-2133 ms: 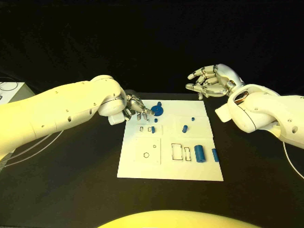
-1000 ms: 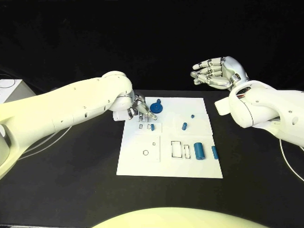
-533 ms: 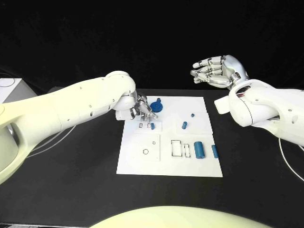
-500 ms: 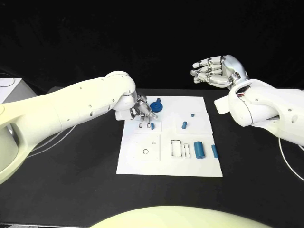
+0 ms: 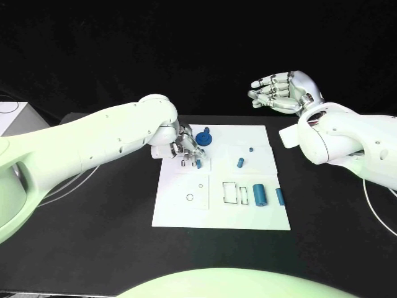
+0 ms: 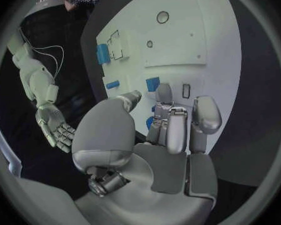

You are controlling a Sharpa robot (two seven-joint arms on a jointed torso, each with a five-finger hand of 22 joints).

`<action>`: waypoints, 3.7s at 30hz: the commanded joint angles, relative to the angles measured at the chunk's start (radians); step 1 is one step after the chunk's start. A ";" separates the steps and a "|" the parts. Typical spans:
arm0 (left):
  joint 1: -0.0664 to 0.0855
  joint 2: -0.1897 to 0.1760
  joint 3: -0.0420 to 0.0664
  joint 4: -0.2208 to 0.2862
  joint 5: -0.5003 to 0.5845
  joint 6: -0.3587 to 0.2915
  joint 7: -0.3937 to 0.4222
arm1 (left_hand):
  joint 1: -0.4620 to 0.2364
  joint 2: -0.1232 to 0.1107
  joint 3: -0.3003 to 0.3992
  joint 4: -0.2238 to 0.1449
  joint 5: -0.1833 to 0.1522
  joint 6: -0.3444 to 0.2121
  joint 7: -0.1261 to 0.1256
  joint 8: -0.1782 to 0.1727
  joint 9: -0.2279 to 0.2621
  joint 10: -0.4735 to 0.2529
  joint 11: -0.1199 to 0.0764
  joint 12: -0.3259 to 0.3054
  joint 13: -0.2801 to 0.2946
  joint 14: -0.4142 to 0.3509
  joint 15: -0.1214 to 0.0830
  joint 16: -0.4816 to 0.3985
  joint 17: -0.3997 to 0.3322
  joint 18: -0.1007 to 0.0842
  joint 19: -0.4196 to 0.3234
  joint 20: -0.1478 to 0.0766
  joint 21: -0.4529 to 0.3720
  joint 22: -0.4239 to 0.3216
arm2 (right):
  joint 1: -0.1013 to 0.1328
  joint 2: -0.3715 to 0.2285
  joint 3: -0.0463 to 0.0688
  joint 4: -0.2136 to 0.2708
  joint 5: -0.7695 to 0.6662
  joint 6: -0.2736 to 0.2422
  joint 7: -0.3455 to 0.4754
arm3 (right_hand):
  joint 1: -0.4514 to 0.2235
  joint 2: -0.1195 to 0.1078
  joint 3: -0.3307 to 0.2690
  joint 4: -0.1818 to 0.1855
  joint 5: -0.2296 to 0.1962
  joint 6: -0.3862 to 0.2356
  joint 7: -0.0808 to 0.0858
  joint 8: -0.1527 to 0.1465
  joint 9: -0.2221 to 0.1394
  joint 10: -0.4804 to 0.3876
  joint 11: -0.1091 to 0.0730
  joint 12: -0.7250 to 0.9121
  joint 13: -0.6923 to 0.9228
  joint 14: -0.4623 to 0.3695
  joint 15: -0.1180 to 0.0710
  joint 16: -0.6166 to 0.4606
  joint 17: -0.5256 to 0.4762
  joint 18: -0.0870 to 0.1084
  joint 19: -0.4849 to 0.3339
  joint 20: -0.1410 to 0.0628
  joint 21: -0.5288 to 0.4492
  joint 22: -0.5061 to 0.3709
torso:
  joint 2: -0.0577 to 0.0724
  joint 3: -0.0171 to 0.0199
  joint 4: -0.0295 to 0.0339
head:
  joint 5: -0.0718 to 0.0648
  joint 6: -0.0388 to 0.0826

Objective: Assemble the parts on the task board

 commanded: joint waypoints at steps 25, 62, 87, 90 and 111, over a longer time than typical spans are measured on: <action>-0.011 0.010 -0.003 -0.018 0.019 0.036 0.010 | 0.037 0.006 -0.002 -0.008 0.003 0.009 -0.006 -0.002 0.008 -0.004 -0.003 0.009 0.008 0.052 -0.004 0.005 0.046 -0.013 -0.004 0.000 0.007 0.002 | -0.004 0.003 -0.001 -0.002 0.000 0.006 0.007 | 0.003 0.010 0.000 -0.007 0.004 0.000 0.005 -0.007 -0.001 0.000 0.010 -0.007 -0.002 -0.005 0.000 -0.007 -0.003 0.006 -0.008 0.000 -0.001 -0.003 | 0.000 0.0003 0.0010 | -0.002 -0.008; -0.011 0.013 -0.004 -0.027 0.036 0.032 0.021 | 0.168 0.036 0.175 -0.114 0.007 0.009 -0.020 0.004 0.055 0.005 -0.017 0.008 0.038 0.052 -0.016 0.003 0.044 -0.014 -0.011 -0.008 0.018 0.017 | -0.007 0.008 -0.002 -0.006 0.000 0.012 0.002 | 0.002 0.012 0.000 -0.007 0.006 0.001 0.006 -0.007 -0.001 0.001 0.010 -0.008 -0.002 -0.004 0.001 -0.009 -0.006 0.006 -0.008 0.001 -0.001 -0.008 | 0.001 0.0023 0.0006 | -0.002 -0.011; -0.010 -0.069 0.002 0.060 0.041 -0.153 0.124 | 0.060 -0.059 0.403 -0.309 0.456 0.067 -0.039 0.055 0.176 0.128 -0.041 0.065 0.172 0.062 -0.039 0.014 0.070 -0.026 0.035 -0.033 0.068 0.096 | -0.008 0.002 -0.003 -0.005 0.003 0.013 0.001 | 0.001 0.013 -0.001 -0.008 0.013 0.002 0.008 -0.009 -0.002 0.002 0.011 -0.008 -0.003 -0.003 0.002 -0.011 -0.011 0.006 -0.008 0.002 0.000 -0.015 | 0.001 0.0028 0.0027 | 0.000 -0.013; -0.010 -0.076 0.004 0.072 0.013 -0.173 0.132 | 0.058 -0.063 0.404 -0.313 0.470 0.073 -0.041 0.055 0.180 0.137 -0.043 0.072 0.185 0.063 -0.041 0.015 0.073 -0.028 0.041 -0.035 0.073 0.105 | -0.008 0.001 -0.003 -0.005 0.003 0.013 0.001 | 0.000 0.013 -0.001 -0.007 0.014 0.002 0.008 -0.009 -0.002 0.002 0.012 -0.009 -0.003 -0.003 0.002 -0.012 -0.012 0.006 -0.008 0.002 0.000 -0.016 | 0.002 0.0020 0.0014 | 0.001 -0.014; -0.010 -0.041 -0.004 0.052 -0.067 -0.120 0.058 | 0.053 -0.066 0.405 -0.315 0.493 0.082 -0.045 0.055 0.185 0.150 -0.046 0.080 0.198 0.065 -0.044 0.018 0.079 -0.031 0.049 -0.037 0.079 0.116 | -0.009 0.002 -0.003 -0.004 0.003 0.013 0.000 | -0.001 0.013 -0.002 -0.007 0.015 0.001 0.010 -0.010 -0.003 0.002 0.013 -0.009 -0.003 -0.003 0.002 -0.013 -0.014 0.006 -0.008 0.002 0.000 -0.018 | 0.002 0.0019 0.0002 | 0.009 -0.024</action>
